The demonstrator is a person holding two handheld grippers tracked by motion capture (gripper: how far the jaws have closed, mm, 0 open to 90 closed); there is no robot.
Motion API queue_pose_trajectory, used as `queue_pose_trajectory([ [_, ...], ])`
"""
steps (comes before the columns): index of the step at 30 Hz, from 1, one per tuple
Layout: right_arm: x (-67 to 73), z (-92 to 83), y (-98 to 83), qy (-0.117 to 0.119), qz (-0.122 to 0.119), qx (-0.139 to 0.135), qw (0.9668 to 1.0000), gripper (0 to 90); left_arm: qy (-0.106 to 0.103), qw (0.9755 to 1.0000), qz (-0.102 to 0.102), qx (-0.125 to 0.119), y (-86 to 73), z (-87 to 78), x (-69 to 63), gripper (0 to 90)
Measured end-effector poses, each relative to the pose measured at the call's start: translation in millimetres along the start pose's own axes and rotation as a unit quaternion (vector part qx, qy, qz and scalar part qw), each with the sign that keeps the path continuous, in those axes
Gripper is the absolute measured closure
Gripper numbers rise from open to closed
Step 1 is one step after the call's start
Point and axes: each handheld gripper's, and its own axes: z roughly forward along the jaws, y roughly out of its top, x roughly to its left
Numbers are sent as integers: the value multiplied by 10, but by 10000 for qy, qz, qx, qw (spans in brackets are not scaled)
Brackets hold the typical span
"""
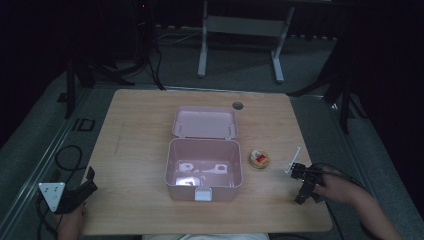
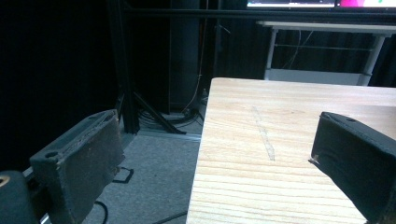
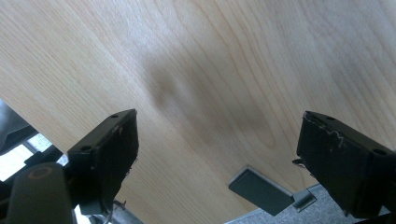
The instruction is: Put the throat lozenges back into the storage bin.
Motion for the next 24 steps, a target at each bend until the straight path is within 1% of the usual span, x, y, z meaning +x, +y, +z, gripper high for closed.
queue_pose_trajectory([
  [2,-5,-2,44,-102,-74,36,9999,121,-2,10000,4,3,0,-2,1,25],
  [5,-28,-9,119,-115,-119,-4,9999,110,-37,10000,-6,-15,-2,-3,1,25],
  [9,-52,-27,233,-161,-122,-40,9998,110,-45,10000,28,-7,-1,-3,-1,25],
  [10,-52,-27,233,-161,-122,-40,9998,110,-45,10000,28,-7,-1,-3,-1,25],
  [11,-66,-36,299,-145,-186,-89,9997,110,-43,10000,17,-14,-1,-2,-2,25],
  [12,-73,-43,335,-167,-201,-125,9996,110,-45,10000,13,-13,-1,-2,-1,25],
  [14,-78,-57,410,-279,-245,-176,9992,111,-50,10000,12,-9,-1,-1,0,25],
  [15,-79,-65,446,-297,-249,-188,9991,111,-49,10000,7,-12,-1,-2,0,25],
  [18,-95,-95,548,-204,-263,-246,9991,111,-58,10000,2,-12,-1,-2,2,25],
  [20,-113,-110,610,-228,-291,-221,9991,111,-66,10000,1,-6,-1,-1,4,25],
  [23,-142,-131,707,-184,-237,-246,9992,125,-74,10000,-1,-9,-1,-1,4,25],
  [24,-142,-131,707,-184,-237,-246,9992,125,-74,10000,-1,-9,-1,-1,4,25],
])
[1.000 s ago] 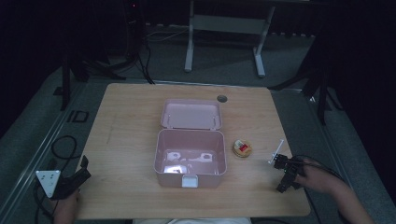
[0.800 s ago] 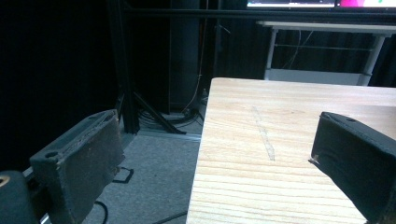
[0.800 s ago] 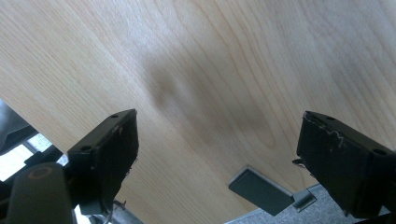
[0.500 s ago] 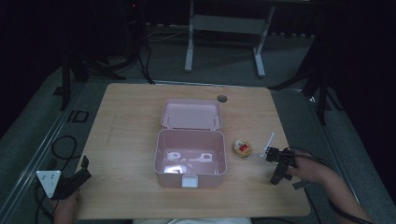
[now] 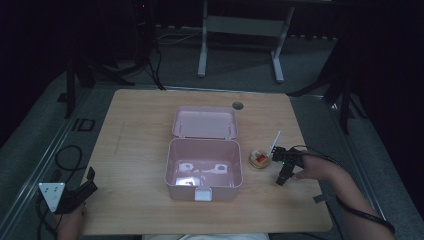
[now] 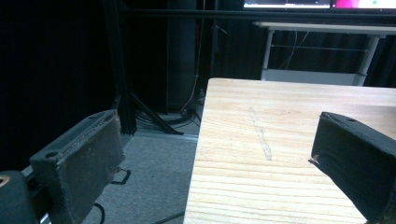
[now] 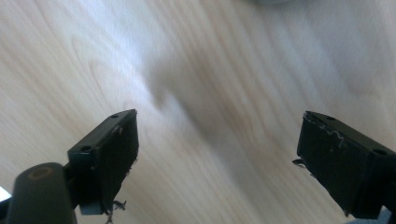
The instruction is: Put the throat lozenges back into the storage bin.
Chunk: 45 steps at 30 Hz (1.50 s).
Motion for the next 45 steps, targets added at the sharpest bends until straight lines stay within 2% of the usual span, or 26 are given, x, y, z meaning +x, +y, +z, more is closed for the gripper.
queue_pose_trajectory([
  [3,-46,-22,134,14,63,-65,10000,125,-7,10000,3,-1,0,0,0,25],
  [8,-77,-51,301,-17,95,-18,10000,124,-14,10000,12,15,1,1,2,25],
  [17,-127,-130,601,-39,92,-128,9999,118,-37,10000,3,12,1,2,4,25],
  [24,-167,-40,793,37,207,-127,9997,111,-52,10000,5,1,0,2,4,25],
  [34,-218,182,900,207,341,92,9992,134,-64,10000,19,7,1,3,2,25],
  [39,-221,192,935,217,369,36,9991,160,-65,10000,15,9,1,3,3,25],
  [40,-211,190,941,133,317,61,9994,194,-64,10000,20,8,1,3,2,25],
  [45,-186,174,960,14,300,140,9995,198,-60,10000,20,11,1,3,1,25],
])
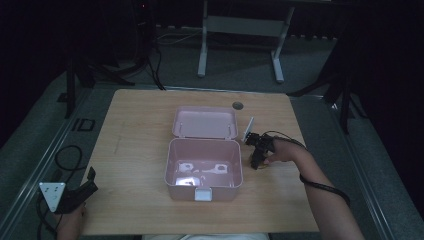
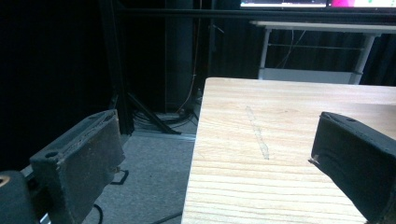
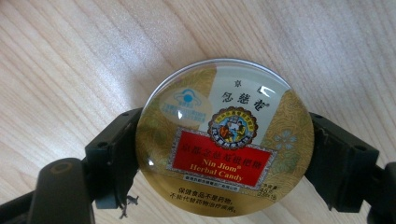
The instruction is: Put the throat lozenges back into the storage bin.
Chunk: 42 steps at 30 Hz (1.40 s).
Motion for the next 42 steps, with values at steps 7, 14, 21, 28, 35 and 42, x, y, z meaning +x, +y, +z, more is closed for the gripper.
queue_pose_trajectory([
  [7,32,-86,-49,105,-128,159,9997,199,4,10000,-3,4,0,1,0,25],
  [14,80,-138,-138,215,-634,160,9976,199,6,10000,-14,10,0,1,2,25],
  [21,134,-125,-256,196,-1170,114,9929,199,10,10000,-13,12,1,1,2,25],
  [28,215,-110,-367,21,-1637,45,9865,200,15,10000,-26,20,2,3,3,25],
  [35,326,-187,-467,-51,-1865,173,9823,200,19,10000,-20,33,3,4,3,25],
  [42,494,-484,-535,-28,-1778,209,9838,200,29,10000,-14,35,3,5,1,25],
])
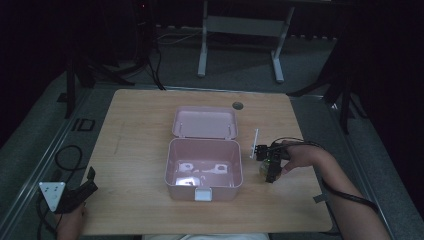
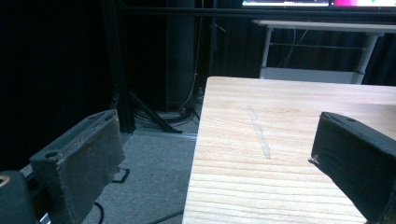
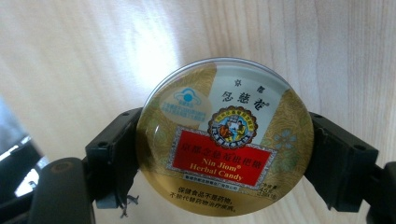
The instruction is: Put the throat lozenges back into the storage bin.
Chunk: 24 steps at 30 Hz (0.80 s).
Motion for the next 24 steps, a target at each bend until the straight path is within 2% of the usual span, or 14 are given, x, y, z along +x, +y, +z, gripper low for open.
queue_pose_trajectory([
  [6,113,-226,-6,-12,-8,-44,10000,200,1,10000,-4,1,0,1,0,25],
  [7,154,-329,-13,14,-18,-82,10000,200,-3,10000,-8,4,0,1,2,25],
  [9,188,-414,-17,19,-46,-94,9999,200,-3,10000,-6,0,0,0,1,25],
  [17,279,-682,-5,-20,-130,-166,9998,200,-5,10000,-13,2,0,1,3,25],
  [19,320,-829,54,-112,-219,-238,9994,200,-3,10000,-10,-3,0,-1,2,25],
  [24,363,-977,191,-187,-315,-322,9988,200,3,10000,-25,-6,0,1,2,25],
])
